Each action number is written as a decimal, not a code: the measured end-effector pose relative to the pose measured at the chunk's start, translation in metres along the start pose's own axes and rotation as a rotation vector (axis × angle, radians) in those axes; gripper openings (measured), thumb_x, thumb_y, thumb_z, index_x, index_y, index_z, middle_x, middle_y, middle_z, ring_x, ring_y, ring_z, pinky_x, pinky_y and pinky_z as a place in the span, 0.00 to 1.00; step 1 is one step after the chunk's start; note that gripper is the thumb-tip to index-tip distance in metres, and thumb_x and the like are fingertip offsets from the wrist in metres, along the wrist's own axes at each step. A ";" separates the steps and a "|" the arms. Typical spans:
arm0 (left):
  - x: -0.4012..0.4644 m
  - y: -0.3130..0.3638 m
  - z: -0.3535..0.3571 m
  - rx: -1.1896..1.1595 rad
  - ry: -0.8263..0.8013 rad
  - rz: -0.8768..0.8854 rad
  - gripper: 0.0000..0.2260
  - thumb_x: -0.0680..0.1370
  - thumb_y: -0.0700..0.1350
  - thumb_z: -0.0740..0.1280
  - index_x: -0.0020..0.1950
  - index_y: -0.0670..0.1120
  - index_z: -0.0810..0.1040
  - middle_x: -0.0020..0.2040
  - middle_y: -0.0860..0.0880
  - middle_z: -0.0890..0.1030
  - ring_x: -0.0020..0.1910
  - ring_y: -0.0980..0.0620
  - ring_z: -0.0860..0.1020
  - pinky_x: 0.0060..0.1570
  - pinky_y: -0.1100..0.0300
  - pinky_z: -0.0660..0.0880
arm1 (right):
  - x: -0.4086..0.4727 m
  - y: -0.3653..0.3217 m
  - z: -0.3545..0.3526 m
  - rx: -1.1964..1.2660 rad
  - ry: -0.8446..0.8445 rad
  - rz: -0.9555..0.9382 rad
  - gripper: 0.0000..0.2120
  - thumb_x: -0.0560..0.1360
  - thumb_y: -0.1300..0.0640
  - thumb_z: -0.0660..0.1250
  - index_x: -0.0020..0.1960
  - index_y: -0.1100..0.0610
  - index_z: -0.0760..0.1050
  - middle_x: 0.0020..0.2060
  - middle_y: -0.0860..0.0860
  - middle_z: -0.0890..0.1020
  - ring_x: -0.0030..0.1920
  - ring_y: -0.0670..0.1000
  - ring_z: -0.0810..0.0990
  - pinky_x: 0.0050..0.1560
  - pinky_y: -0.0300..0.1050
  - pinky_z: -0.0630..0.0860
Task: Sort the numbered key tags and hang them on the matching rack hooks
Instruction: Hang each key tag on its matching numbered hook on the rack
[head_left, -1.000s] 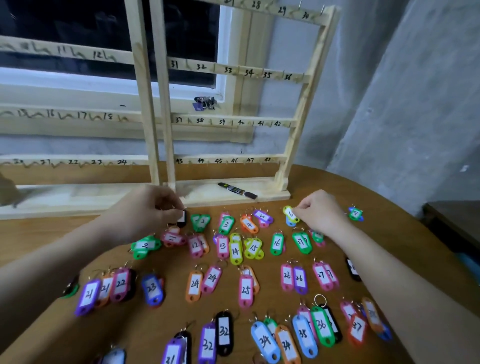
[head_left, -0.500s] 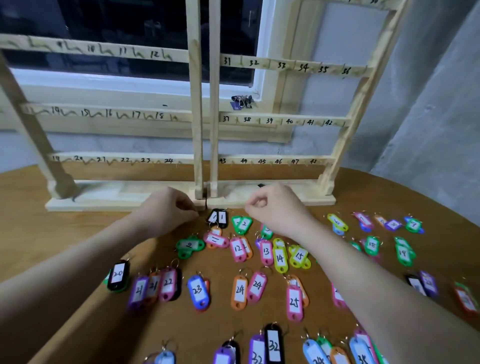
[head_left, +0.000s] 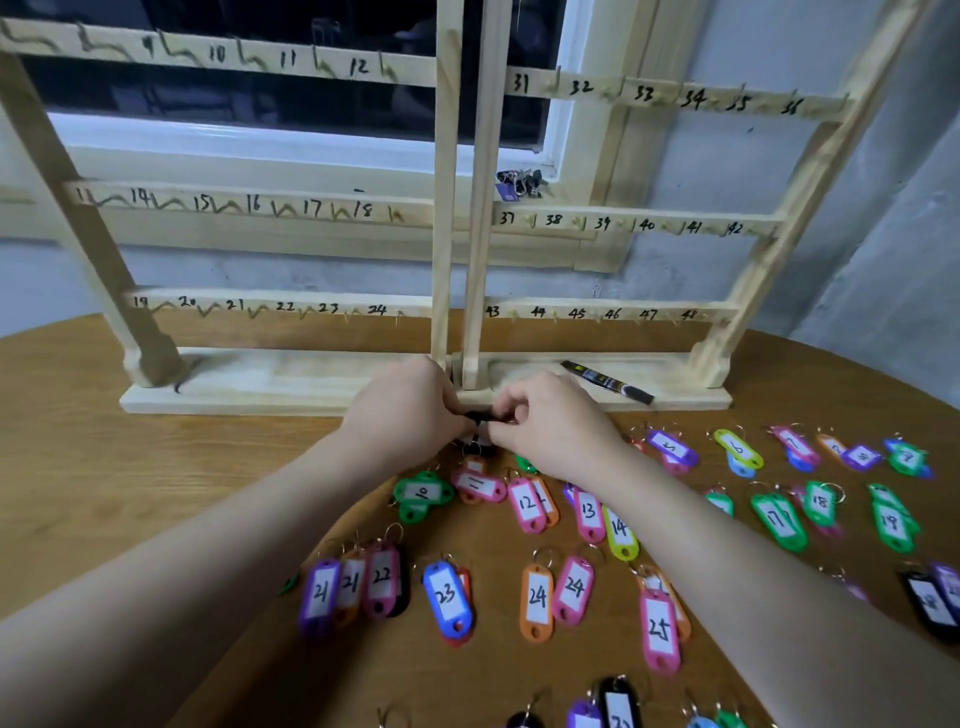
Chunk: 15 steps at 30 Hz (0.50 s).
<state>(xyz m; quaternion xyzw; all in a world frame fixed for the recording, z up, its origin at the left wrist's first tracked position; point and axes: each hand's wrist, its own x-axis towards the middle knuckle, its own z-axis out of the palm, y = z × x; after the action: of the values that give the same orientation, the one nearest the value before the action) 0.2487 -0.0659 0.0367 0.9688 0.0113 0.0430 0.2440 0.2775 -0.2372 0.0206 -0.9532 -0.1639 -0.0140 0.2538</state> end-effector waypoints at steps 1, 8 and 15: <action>0.000 0.000 0.000 -0.003 -0.006 0.010 0.07 0.71 0.51 0.78 0.40 0.48 0.87 0.34 0.49 0.82 0.35 0.49 0.79 0.33 0.58 0.72 | 0.001 -0.001 0.000 0.000 -0.003 0.004 0.07 0.72 0.48 0.74 0.47 0.48 0.83 0.33 0.44 0.73 0.35 0.48 0.72 0.36 0.43 0.67; 0.003 0.005 -0.004 -0.013 -0.090 0.014 0.05 0.71 0.46 0.78 0.44 0.48 0.88 0.38 0.50 0.83 0.39 0.50 0.80 0.39 0.58 0.77 | 0.002 -0.003 -0.002 0.066 -0.067 0.024 0.07 0.71 0.50 0.77 0.44 0.47 0.80 0.38 0.48 0.73 0.35 0.47 0.72 0.32 0.42 0.64; 0.006 0.002 -0.012 -0.017 -0.174 -0.029 0.04 0.70 0.44 0.79 0.41 0.49 0.86 0.39 0.49 0.84 0.39 0.51 0.81 0.36 0.61 0.73 | -0.004 -0.013 -0.010 0.140 -0.087 -0.003 0.03 0.75 0.53 0.74 0.46 0.50 0.80 0.45 0.45 0.79 0.42 0.46 0.77 0.35 0.37 0.68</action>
<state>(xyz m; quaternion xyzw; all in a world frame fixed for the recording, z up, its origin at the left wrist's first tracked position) 0.2531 -0.0615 0.0488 0.9665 0.0038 -0.0449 0.2528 0.2703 -0.2325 0.0349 -0.9326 -0.1766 0.0386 0.3123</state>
